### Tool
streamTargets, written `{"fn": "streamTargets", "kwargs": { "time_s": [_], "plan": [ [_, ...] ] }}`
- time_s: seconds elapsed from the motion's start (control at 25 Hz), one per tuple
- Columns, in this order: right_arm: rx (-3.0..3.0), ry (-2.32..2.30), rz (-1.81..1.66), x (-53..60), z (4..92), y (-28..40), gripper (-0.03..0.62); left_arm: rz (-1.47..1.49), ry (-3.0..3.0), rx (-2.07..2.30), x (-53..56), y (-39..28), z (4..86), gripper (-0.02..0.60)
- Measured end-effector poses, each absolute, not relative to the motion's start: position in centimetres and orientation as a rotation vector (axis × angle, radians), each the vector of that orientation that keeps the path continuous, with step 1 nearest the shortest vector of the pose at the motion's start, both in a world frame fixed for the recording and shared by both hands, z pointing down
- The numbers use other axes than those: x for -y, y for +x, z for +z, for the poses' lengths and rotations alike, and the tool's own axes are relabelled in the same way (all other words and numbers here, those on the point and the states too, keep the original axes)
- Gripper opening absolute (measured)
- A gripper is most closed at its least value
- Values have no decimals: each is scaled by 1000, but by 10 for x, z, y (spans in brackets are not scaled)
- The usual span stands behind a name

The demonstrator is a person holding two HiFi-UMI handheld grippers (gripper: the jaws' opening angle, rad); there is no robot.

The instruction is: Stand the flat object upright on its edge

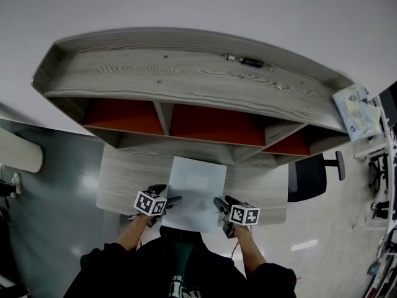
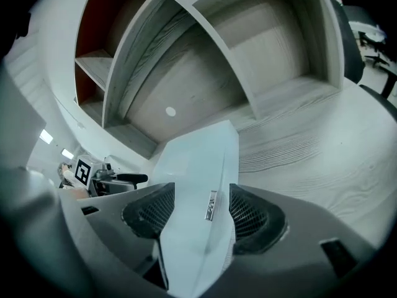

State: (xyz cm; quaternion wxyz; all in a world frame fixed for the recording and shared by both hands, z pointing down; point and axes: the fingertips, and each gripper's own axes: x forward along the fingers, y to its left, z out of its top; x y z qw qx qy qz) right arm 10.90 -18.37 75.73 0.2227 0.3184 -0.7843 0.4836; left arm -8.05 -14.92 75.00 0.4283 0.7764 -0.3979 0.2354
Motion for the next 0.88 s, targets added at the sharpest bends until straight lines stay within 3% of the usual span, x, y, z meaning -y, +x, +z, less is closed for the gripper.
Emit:
{"fn": "streamTargets", "kwargs": {
  "time_s": [0.88],
  "plan": [
    [2048,667,1629,174,799,103,253,504,1711,853,147,-75,797,371]
  ]
}}
